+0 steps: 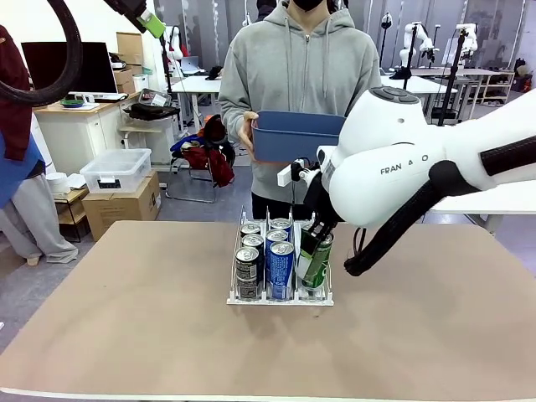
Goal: Fill the beverage cans into the dispenser.
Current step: Place the picked Sprite in the line of the Automatic Can Dispenser with the same cans.
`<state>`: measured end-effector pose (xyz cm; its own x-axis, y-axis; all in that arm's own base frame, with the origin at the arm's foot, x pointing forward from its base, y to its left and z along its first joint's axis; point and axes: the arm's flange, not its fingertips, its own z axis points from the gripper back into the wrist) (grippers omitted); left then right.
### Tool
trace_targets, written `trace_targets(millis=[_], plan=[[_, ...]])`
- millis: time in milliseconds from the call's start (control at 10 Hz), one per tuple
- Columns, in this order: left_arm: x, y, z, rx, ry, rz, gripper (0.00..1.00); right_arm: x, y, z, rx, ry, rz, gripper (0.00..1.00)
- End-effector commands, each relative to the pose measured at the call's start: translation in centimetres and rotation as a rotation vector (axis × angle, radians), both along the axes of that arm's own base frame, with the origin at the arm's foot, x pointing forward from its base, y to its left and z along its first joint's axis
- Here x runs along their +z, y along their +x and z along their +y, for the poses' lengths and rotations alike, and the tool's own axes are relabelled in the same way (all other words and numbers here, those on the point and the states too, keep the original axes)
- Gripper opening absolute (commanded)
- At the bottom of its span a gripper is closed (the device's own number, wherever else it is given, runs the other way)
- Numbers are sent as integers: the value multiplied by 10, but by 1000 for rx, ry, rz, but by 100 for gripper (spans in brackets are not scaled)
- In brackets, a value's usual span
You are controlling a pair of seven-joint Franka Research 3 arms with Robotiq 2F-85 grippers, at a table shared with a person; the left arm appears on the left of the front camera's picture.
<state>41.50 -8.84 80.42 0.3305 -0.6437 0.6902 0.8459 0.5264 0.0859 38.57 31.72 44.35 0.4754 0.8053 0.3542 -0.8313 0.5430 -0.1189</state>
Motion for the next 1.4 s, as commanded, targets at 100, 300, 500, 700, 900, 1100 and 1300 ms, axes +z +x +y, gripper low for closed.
trace_targets(millis=[100,300,500,700,900,1100,1300], plan=[[-2,-1,3,-16,-8,3,100,-2,26,1,-33,-51,-40,58],[-2,-1,3,-16,-8,3,100,-9,29,-5,-16,-34,30,58],[-2,-1,3,-16,-8,3,100,-7,28,-18,-17,4,56,58],[-2,-1,3,-16,-8,3,100,-5,25,-30,-35,37,61,58],[-2,-1,3,-16,-8,3,100,-4,21,-43,-37,37,88,58],[-2,-1,3,-16,-8,3,100,-5,26,-51,-61,17,98,58],[-2,-1,3,-16,-8,3,100,-9,35,-51,-81,10,84,58]])
